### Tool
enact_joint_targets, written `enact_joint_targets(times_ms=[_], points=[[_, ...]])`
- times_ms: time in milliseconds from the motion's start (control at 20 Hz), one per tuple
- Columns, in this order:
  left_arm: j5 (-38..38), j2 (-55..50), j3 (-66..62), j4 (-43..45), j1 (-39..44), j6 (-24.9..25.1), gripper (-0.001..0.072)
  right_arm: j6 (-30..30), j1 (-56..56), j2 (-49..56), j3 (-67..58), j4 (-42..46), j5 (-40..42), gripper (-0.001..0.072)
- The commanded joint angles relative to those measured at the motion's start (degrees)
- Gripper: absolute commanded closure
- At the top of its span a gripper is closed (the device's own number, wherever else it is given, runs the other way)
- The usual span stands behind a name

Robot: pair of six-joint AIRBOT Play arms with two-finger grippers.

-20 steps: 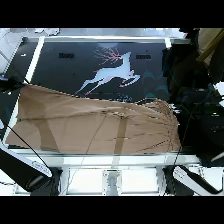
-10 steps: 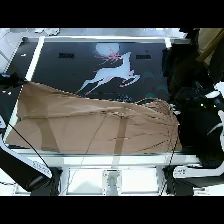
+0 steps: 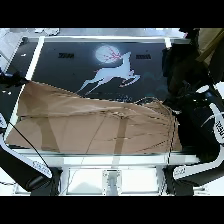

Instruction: Fold the clothes and pants, and hang the long-sleeved shirts on hangers.

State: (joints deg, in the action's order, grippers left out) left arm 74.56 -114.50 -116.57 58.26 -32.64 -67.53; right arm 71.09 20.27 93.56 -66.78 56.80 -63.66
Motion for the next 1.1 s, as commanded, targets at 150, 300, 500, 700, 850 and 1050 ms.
enact_joint_targets(times_ms=[150, 300, 500, 700, 850, 1050], points=[[-6.21, 1.66, -0.07, -0.02, 0.04, -3.26, 0.0700, -0.26, -1.38, -0.07, -3.30, -2.69, 2.80, 0.0684], [-14.62, 5.77, -0.07, 0.02, -0.24, -4.24, 0.0700, -0.15, -1.33, -1.90, -10.84, -2.49, 2.45, 0.0685], [-20.06, 9.46, -0.04, 0.15, -0.26, -4.28, 0.0700, 0.90, -1.33, -3.54, -18.32, -2.25, 2.78, 0.0685], [-19.69, 9.29, 2.71, 12.04, -0.22, -11.69, 0.0700, 6.27, -1.36, -2.80, -18.40, 4.37, 2.36, 0.0684], [-19.80, 8.44, 3.58, 17.97, -0.22, -15.23, 0.0700, 10.91, -1.46, -2.05, -18.40, 8.79, 3.48, 0.0685], [-22.60, 5.95, 3.58, 18.01, 2.16, -15.30, 0.0700, 10.93, -4.79, -0.52, -18.43, 6.95, 13.57, 0.0685]])
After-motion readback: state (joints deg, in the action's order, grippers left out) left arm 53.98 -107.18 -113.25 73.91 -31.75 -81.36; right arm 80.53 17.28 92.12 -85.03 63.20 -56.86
